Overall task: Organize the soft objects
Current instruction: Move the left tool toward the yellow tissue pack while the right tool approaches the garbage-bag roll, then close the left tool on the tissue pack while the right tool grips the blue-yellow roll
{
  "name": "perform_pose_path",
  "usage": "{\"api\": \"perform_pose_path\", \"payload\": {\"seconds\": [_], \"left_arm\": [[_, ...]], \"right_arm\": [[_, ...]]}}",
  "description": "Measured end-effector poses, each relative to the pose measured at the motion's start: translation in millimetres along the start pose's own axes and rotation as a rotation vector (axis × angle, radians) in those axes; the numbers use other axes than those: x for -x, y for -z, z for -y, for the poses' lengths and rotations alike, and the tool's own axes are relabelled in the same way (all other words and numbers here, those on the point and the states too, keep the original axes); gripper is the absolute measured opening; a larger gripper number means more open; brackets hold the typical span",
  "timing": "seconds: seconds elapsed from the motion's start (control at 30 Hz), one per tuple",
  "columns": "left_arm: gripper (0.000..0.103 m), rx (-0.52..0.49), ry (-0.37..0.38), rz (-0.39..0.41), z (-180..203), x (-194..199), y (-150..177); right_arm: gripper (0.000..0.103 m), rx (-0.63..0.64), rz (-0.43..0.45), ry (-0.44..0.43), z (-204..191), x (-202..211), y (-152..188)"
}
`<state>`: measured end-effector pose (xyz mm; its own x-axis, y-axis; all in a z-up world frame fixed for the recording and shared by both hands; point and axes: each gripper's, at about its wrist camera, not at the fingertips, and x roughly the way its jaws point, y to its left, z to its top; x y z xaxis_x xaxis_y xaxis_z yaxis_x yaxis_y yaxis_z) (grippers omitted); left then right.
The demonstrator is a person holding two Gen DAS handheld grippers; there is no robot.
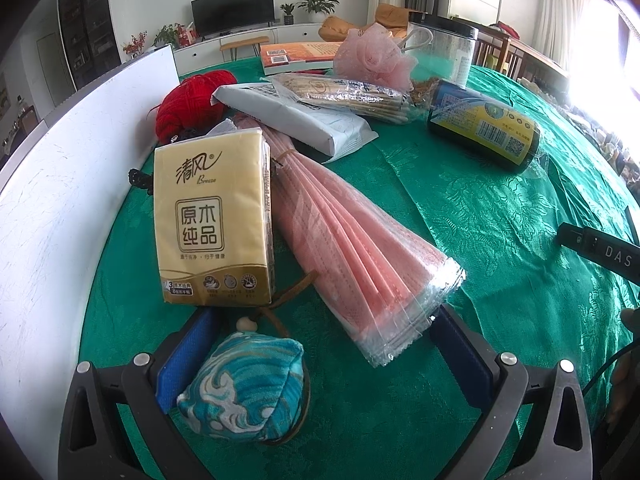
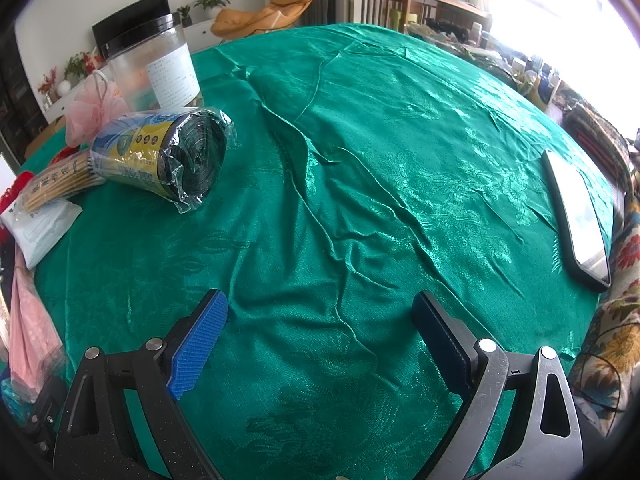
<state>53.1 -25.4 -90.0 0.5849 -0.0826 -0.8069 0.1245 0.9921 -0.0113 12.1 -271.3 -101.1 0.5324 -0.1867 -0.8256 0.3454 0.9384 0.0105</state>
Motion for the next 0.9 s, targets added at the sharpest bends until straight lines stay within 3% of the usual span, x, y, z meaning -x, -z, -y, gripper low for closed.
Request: {"api": "perform_pose_path", "payload": {"seconds": [0.5,0.7,0.8,0.9], "left_arm": [[0.103,-0.019,0.014,-0.009,-1,3,4],[0.103,-0.065,0.062,-0.031,-7,17,20],[0.103,-0.029,0.107,-0.01,-20,31,27],[0.103,0.042,0.093,0.049,-38,43,17]], "right_arm": [[0.098,-0.009,0.015,0.002,0,-2,0],[0.098,-0.009,0.015,0.002,0,-2,-1],[0.098,-0.009,0.016,0.002,0,-2,0],[0.098,-0.009,0.016,0.002,0,-2,0]]}}
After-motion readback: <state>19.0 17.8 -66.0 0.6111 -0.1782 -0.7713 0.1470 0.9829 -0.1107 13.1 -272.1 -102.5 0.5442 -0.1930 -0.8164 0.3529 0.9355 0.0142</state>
